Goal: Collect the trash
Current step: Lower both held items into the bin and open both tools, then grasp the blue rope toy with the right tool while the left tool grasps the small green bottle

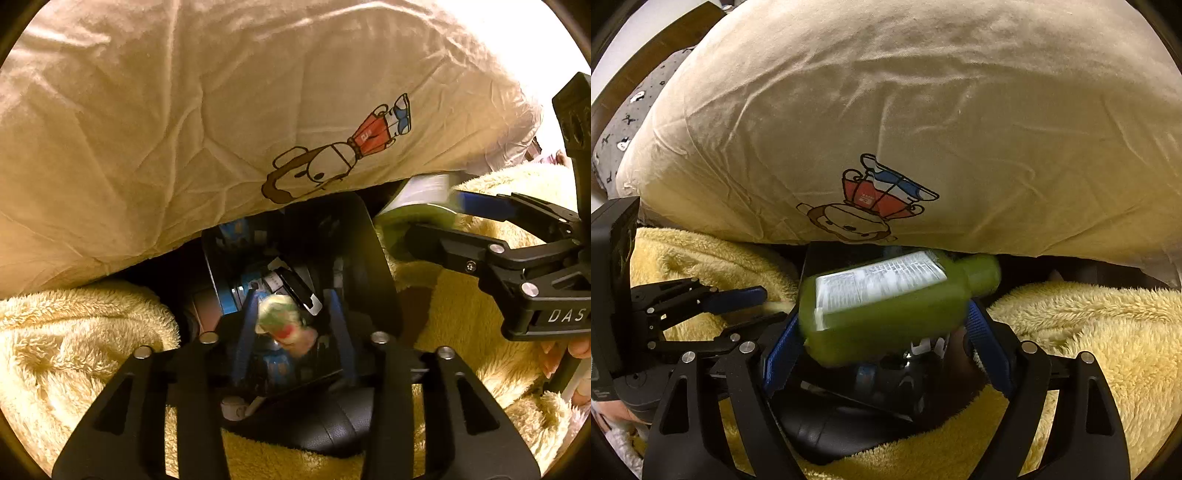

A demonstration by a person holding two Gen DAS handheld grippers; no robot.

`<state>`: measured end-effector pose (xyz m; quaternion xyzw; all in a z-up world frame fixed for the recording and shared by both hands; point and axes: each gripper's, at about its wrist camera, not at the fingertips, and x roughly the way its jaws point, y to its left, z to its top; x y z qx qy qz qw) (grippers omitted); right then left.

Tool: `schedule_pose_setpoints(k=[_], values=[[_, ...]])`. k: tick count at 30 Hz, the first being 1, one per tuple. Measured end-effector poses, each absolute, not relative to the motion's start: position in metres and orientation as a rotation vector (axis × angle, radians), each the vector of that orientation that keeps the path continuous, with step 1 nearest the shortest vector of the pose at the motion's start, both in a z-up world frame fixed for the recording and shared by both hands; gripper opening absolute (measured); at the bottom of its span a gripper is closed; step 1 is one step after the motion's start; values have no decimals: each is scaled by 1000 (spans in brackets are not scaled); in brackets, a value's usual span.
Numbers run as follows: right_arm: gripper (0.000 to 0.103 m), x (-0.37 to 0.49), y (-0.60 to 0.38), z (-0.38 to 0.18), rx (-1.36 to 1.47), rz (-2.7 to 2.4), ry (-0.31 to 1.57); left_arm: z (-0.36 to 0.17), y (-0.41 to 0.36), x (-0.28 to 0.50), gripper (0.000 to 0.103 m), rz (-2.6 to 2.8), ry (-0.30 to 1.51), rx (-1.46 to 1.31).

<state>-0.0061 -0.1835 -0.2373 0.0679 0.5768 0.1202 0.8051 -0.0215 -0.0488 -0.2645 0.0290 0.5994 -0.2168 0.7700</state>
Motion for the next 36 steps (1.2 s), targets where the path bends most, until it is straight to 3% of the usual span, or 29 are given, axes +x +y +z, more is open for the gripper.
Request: schedule_pose_setpoints(k=[11, 15, 26, 30, 36], values=[[86, -5, -194, -204, 130, 225, 1123, -233, -35, -17, 56, -408, 1212, 80], [87, -3, -193, -183, 88, 206, 1056, -206, -26, -11, 67, -364, 1137, 94], [87, 32, -192, -104, -2, 192, 834, -121, 16, 23, 75, -226, 900, 83], [87, 62, -192, -90, -11, 182, 791, -103, 37, 49, 83, -184, 855, 54], [86, 121, -174, -77, -12, 215, 738, -94, 61, 95, 83, -127, 812, 22]])
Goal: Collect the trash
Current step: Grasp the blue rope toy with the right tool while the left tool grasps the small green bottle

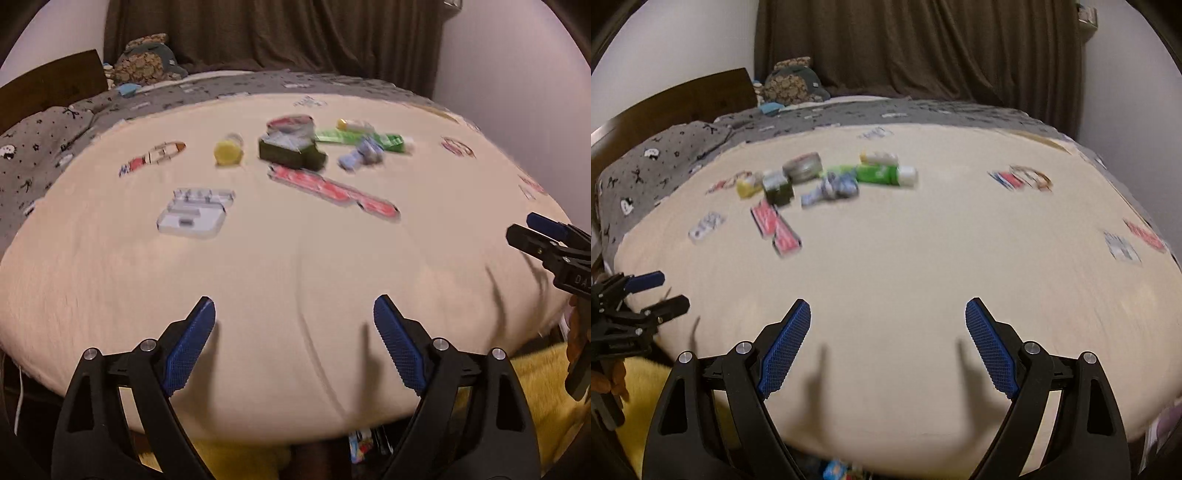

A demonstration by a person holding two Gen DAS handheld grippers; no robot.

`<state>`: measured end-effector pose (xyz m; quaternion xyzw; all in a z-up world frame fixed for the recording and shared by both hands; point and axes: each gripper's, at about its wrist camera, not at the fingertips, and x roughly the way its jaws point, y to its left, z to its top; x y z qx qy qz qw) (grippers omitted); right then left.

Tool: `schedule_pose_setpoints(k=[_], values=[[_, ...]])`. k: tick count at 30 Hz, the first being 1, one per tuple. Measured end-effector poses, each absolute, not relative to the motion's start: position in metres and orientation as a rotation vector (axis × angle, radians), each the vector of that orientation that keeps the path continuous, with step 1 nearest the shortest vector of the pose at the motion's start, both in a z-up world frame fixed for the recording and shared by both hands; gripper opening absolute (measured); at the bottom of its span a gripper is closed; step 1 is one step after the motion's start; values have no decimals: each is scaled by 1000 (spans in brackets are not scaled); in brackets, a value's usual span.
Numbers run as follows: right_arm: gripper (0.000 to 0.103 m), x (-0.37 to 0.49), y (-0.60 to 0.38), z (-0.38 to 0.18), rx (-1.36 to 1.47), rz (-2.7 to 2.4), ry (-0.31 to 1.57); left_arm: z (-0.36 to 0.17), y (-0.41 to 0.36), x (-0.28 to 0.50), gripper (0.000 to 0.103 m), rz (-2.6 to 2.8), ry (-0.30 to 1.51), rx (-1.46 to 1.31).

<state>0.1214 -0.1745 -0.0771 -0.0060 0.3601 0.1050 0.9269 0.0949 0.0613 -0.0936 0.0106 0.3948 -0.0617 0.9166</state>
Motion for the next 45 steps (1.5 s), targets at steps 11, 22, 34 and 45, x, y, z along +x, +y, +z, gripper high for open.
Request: schedule_pose_setpoints(k=[11, 22, 34, 45], values=[[80, 241, -121, -86, 85, 317, 764, -100, 72, 166, 83, -106, 833, 15], [38, 303, -94, -108, 112, 291, 897, -97, 74, 196, 83, -105, 838, -36], [32, 249, -151, -68, -26, 237, 788, -86, 33, 261, 83, -106, 837, -86], [33, 199, -195, -47, -115, 187, 728, -106, 28, 299, 47, -57, 920, -100]])
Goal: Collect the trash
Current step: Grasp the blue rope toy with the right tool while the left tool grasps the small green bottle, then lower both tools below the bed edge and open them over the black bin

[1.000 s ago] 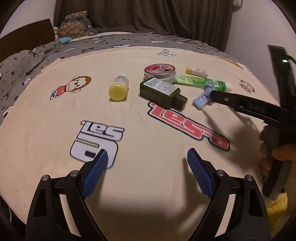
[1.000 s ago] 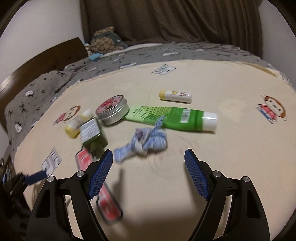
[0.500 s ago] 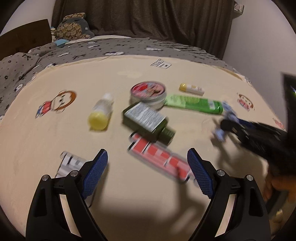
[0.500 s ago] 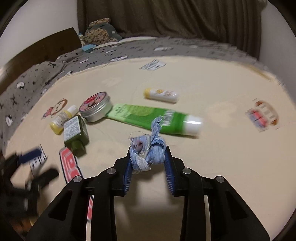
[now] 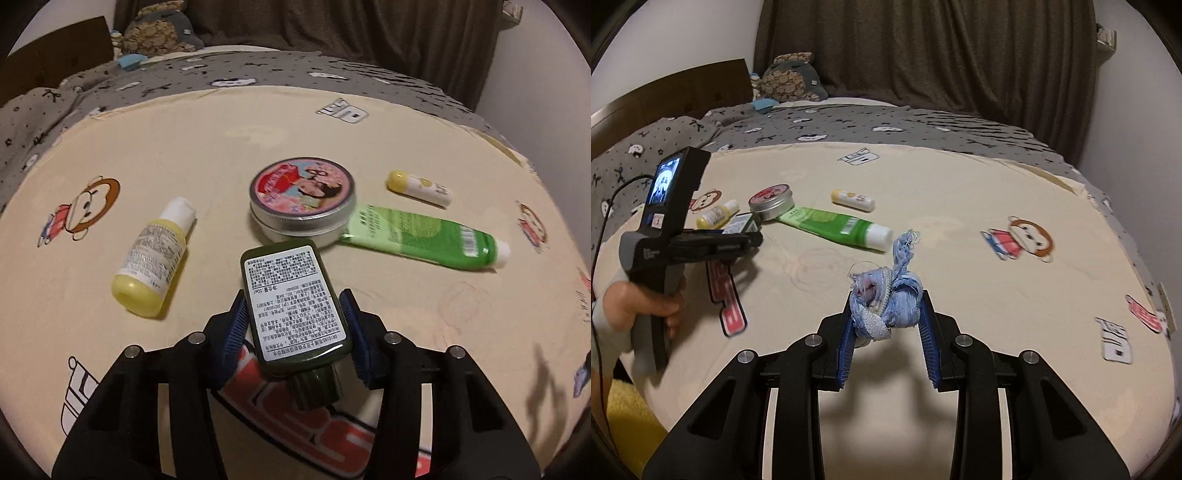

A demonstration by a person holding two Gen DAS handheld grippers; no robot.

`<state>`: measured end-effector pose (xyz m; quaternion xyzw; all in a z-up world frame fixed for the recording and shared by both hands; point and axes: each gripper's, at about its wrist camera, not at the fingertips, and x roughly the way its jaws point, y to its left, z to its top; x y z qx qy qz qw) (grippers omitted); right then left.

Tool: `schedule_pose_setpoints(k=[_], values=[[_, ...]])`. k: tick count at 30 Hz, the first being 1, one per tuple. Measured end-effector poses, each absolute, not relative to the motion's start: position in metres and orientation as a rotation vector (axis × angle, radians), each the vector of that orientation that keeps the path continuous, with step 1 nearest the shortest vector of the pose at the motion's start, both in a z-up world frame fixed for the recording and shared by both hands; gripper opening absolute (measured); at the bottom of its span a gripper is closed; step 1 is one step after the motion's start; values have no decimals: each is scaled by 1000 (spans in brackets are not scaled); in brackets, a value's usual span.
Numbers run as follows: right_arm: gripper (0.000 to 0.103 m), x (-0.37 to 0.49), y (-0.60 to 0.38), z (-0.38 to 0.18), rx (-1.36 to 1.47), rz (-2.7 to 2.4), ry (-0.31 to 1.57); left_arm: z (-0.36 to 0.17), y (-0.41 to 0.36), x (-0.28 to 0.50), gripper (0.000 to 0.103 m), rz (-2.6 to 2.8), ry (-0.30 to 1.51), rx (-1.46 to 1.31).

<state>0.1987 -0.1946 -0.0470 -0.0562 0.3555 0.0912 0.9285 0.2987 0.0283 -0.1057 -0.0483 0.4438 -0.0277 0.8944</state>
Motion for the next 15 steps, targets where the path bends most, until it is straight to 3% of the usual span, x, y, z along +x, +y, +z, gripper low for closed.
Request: schedule_pose_setpoints(k=[15], values=[[33, 93, -218, -19, -128, 226, 638, -50, -10, 137, 46, -254, 686, 79]])
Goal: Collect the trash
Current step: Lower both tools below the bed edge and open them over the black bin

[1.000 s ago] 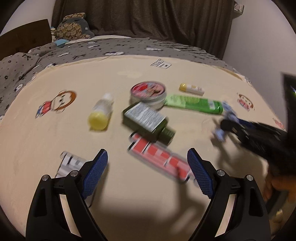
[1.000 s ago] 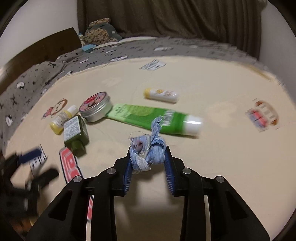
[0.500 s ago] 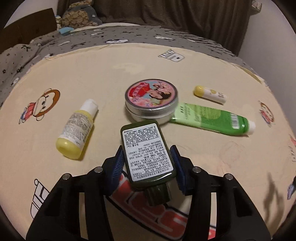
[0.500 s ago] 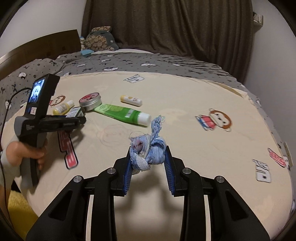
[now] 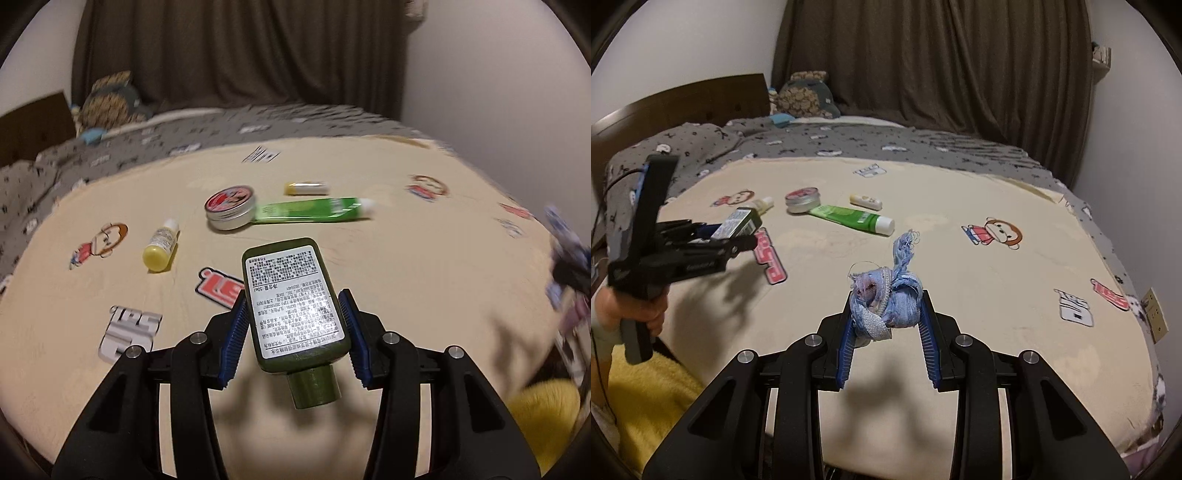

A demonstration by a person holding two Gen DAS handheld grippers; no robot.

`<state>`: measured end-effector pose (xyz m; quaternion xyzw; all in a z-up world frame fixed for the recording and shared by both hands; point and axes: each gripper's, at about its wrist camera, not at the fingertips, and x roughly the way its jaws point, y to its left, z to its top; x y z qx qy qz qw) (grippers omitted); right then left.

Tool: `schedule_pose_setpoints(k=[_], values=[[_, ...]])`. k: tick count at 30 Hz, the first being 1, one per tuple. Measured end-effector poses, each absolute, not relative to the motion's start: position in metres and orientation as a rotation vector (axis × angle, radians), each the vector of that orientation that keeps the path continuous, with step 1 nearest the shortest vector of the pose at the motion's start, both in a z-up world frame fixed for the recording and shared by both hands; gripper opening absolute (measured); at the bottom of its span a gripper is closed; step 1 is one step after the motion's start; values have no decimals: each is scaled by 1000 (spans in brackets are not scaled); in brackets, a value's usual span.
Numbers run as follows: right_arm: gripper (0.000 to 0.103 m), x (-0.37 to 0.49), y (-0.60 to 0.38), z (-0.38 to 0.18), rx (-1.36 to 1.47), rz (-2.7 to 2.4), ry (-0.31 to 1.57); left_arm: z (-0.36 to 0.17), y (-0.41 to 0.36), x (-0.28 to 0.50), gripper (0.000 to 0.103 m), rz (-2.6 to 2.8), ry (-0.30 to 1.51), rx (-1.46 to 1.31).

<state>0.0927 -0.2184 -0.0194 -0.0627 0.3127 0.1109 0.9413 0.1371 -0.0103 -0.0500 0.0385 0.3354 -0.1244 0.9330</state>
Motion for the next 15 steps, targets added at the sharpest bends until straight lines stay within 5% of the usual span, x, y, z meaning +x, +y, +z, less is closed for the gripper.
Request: schedule_pose_setpoints(k=[15], values=[[33, -4, -215, -53, -18, 278, 670, -68, -29, -9, 46, -396, 690, 109]])
